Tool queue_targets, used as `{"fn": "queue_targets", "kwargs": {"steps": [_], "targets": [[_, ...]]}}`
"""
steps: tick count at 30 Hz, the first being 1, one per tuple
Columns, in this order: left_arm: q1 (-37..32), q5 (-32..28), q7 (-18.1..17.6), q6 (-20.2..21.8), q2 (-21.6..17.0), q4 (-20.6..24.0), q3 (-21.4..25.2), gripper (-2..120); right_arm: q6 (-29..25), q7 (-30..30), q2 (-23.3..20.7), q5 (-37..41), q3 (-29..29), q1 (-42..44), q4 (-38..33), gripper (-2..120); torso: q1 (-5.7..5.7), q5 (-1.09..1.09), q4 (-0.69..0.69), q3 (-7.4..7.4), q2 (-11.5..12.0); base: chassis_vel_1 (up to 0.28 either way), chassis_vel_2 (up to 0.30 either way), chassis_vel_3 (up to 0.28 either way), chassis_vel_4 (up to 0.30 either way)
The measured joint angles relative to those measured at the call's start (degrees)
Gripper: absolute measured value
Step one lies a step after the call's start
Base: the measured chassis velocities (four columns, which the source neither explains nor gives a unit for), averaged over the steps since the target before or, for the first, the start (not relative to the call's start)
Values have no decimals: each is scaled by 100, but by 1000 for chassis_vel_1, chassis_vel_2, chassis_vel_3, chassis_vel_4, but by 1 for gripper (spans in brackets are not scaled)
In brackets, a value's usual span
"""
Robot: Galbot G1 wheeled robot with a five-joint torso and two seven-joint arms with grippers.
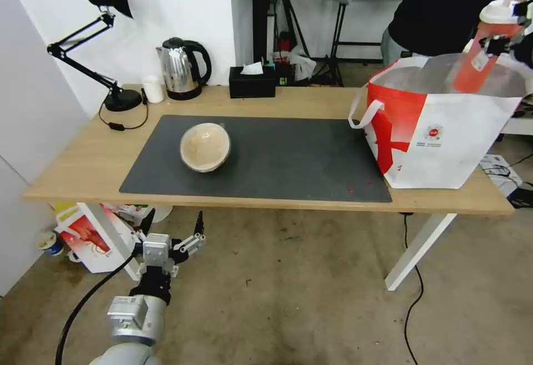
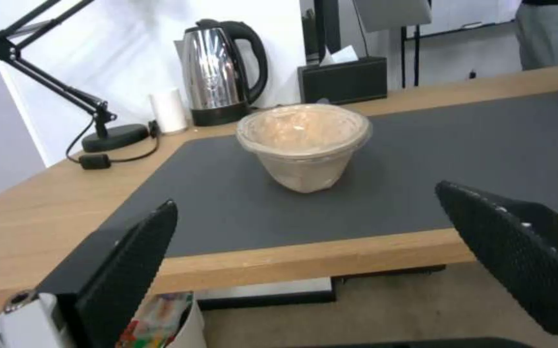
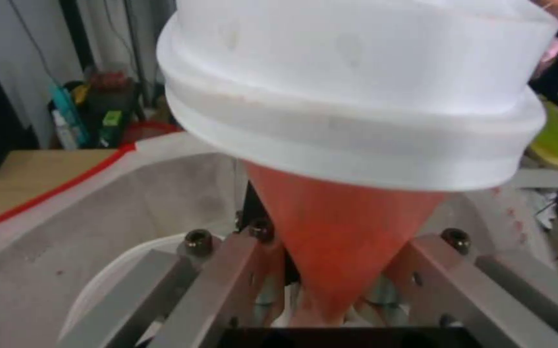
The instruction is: Pick up the trash from the table and place it into the takeout bag.
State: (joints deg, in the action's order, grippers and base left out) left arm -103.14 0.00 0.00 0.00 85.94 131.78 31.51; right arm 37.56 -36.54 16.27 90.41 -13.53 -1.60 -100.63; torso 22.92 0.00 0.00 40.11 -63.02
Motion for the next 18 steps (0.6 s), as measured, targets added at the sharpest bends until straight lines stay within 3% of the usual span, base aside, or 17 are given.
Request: {"fn": "queue_targets", "kwargs": {"steps": [10, 12, 18], "targets": [[0, 0, 0, 0, 0, 0, 0, 100, -145, 256, 139, -184, -14, 146, 133, 8, 0, -1, 0, 0, 0, 0, 0, 0, 0], [0, 0, 0, 0, 0, 0, 0, 100, -260, 307, 198, -228, -56, 156, 165, 14, 0, -1, 0, 0, 0, 0, 0, 0, 0], [0, 0, 0, 0, 0, 0, 0, 100, -400, 325, 369, -345, -112, 174, 292, 8, 0, 0, 0, 0, 0, 0, 0, 0, 0]]}}
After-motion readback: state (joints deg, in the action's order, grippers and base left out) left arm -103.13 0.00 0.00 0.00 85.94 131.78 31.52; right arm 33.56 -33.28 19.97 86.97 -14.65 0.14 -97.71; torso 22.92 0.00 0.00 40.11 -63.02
